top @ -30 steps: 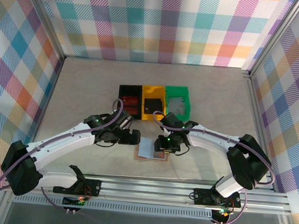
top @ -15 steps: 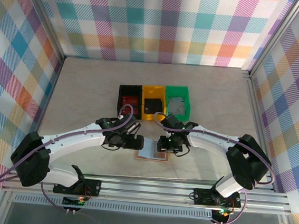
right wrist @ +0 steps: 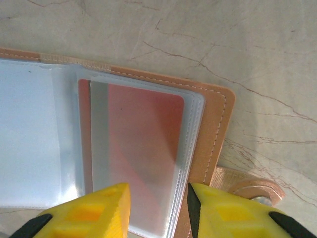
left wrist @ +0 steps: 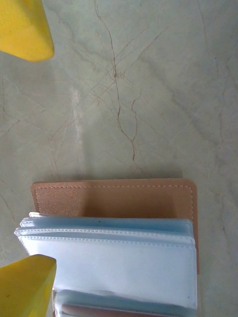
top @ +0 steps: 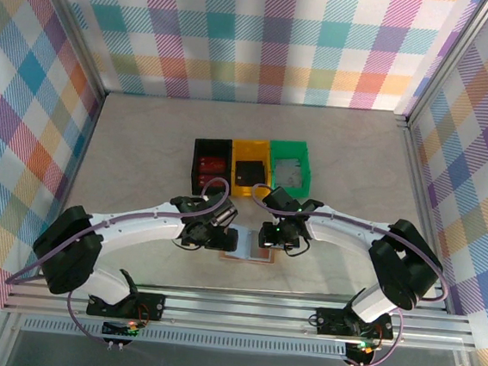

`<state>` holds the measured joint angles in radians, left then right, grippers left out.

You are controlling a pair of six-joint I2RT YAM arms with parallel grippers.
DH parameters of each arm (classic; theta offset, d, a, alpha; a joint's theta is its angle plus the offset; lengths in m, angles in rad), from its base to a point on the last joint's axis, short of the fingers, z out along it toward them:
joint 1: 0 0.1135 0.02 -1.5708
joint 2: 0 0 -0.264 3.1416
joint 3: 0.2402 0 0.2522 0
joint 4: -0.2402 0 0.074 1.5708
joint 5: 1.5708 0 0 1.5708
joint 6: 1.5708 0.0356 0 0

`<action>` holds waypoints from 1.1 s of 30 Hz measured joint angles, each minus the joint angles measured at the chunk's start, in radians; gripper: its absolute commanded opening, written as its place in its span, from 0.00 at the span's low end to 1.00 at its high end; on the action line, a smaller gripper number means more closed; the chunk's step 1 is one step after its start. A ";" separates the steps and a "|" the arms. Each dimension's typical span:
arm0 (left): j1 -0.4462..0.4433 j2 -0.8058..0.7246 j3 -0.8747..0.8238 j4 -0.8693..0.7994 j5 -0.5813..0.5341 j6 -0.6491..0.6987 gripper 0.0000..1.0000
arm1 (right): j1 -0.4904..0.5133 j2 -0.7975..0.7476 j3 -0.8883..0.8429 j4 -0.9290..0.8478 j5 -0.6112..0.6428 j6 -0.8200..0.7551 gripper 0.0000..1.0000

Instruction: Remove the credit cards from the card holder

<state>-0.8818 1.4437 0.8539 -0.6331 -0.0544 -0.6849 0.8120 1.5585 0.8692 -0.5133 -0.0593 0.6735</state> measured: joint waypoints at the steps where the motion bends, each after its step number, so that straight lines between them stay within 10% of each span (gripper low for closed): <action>1: -0.002 0.006 0.000 0.002 0.000 0.000 1.00 | 0.000 0.002 0.000 0.000 0.000 0.000 0.36; 33: -0.040 0.106 -0.023 0.035 0.001 -0.011 1.00 | 0.000 0.028 0.000 0.011 -0.005 -0.002 0.16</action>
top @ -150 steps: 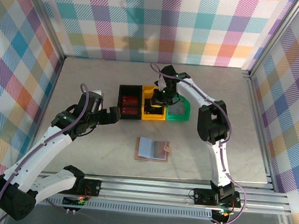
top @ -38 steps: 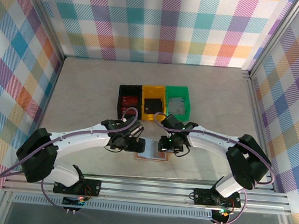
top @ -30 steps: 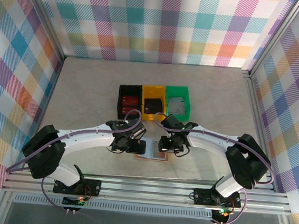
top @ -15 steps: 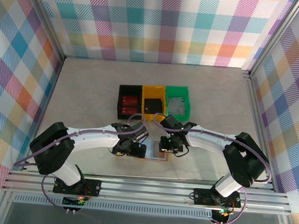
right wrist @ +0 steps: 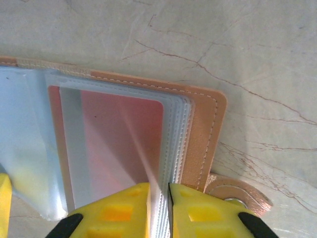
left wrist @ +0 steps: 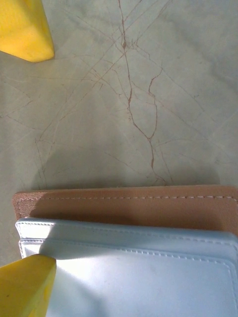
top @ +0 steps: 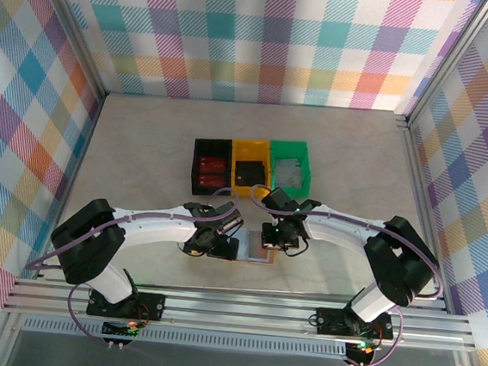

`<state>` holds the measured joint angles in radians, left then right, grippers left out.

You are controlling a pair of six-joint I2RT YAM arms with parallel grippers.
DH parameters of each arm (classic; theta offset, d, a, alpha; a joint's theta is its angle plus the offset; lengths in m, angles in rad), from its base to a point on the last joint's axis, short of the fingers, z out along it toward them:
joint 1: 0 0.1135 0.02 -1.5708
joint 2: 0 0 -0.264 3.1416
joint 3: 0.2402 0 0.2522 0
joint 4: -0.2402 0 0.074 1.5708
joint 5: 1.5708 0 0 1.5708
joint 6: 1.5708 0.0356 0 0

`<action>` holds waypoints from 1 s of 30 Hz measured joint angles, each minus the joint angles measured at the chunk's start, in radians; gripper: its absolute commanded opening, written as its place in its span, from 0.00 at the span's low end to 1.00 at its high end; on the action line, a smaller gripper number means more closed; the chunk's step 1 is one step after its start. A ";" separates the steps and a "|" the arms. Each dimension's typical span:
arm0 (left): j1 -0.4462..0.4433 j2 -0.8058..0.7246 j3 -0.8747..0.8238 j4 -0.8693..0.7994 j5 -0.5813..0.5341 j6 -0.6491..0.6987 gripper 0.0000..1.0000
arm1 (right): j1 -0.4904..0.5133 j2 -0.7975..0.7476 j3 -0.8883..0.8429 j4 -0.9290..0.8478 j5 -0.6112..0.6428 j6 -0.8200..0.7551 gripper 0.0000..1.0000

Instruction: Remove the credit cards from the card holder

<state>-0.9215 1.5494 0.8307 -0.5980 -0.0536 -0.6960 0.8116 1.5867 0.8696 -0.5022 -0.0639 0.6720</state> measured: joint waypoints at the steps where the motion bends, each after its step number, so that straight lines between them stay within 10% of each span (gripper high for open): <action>1: 0.000 0.000 0.000 0.000 0.000 0.000 1.00 | 0.000 0.000 0.000 0.000 0.000 0.000 0.16; 30: 0.000 0.000 0.000 0.001 0.000 0.000 1.00 | 0.000 -0.025 0.021 -0.014 -0.039 -0.006 0.07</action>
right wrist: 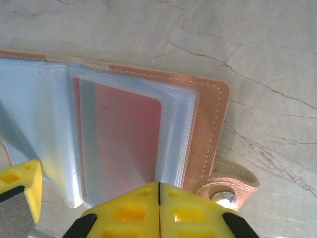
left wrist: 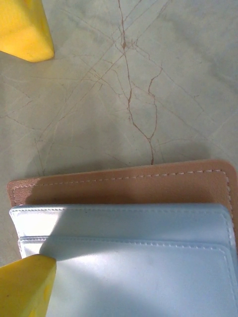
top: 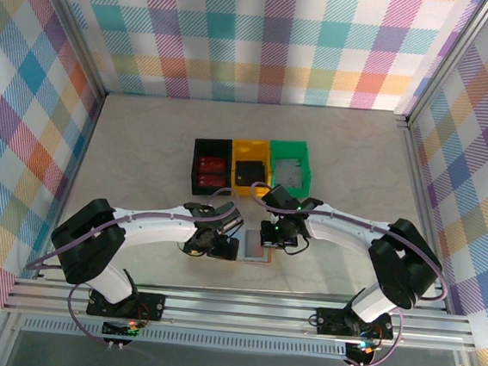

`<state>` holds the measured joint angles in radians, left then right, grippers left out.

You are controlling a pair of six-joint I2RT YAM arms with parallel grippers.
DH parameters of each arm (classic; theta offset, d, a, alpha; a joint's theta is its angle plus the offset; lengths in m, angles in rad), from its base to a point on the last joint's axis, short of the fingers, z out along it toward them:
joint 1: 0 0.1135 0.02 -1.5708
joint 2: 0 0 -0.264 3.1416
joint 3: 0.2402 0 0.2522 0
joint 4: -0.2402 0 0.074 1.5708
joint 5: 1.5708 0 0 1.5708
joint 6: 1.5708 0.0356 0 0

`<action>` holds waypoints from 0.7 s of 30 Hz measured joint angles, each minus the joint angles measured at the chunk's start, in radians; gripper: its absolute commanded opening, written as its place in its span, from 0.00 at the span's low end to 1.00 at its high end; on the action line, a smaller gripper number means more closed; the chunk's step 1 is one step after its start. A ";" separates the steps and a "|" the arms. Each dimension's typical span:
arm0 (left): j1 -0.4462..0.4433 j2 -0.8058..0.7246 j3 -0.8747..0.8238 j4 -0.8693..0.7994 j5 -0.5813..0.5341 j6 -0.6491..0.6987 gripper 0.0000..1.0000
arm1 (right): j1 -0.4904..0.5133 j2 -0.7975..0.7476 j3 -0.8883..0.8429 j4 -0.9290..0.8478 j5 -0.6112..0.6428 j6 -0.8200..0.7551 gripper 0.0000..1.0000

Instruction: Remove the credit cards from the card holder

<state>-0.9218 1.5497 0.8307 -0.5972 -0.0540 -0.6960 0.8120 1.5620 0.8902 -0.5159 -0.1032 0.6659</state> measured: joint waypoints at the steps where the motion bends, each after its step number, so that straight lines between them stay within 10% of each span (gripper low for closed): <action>1: 0.000 0.000 0.000 0.000 0.000 0.000 1.00 | 0.000 -0.001 0.000 0.000 -0.003 0.000 0.07; 21: 0.000 0.000 0.000 0.000 0.000 0.000 1.00 | 0.006 -0.011 0.037 -0.005 -0.034 -0.019 0.13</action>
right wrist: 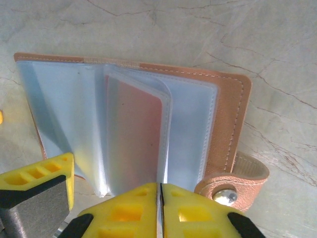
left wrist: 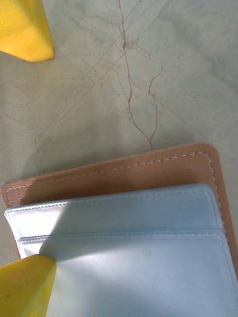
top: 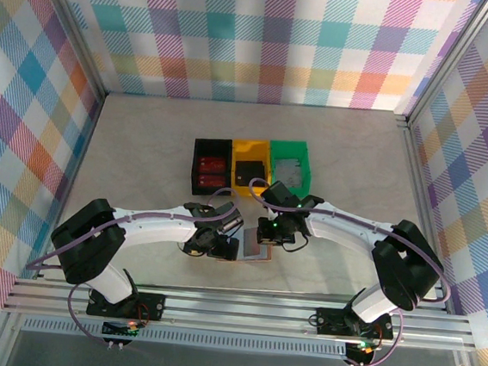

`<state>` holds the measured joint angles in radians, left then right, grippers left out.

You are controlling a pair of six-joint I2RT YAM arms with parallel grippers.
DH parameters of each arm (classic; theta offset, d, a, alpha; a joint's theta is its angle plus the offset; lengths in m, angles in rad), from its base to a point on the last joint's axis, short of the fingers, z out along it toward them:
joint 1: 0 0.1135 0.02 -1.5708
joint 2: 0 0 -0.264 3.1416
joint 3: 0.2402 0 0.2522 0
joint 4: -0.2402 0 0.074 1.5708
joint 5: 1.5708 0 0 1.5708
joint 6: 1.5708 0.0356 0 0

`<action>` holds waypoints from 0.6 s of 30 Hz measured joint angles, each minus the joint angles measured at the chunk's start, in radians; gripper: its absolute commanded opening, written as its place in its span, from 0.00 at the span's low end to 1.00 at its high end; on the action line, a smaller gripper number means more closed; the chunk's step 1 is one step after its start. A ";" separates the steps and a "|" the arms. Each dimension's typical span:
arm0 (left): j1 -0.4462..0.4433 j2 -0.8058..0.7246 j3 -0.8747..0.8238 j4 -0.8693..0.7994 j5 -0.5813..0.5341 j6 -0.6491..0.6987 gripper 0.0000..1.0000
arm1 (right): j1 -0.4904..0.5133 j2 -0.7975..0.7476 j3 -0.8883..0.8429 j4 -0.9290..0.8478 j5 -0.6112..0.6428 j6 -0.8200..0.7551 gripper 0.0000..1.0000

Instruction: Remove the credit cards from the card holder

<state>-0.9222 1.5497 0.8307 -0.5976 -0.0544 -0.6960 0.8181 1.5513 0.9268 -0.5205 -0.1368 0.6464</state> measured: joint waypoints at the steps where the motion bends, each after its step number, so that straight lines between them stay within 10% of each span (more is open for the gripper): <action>1: 0.000 0.000 0.000 0.000 0.000 0.000 1.00 | 0.002 0.000 0.003 -0.001 -0.003 0.000 0.13; 18: 0.000 0.000 0.000 0.000 0.000 0.000 1.00 | 0.028 0.002 0.039 -0.001 -0.021 -0.003 0.17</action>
<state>-0.9226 1.5497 0.8307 -0.5980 -0.0547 -0.6960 0.8459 1.5532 0.9661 -0.5217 -0.1581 0.6430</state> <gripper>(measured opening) 0.996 0.165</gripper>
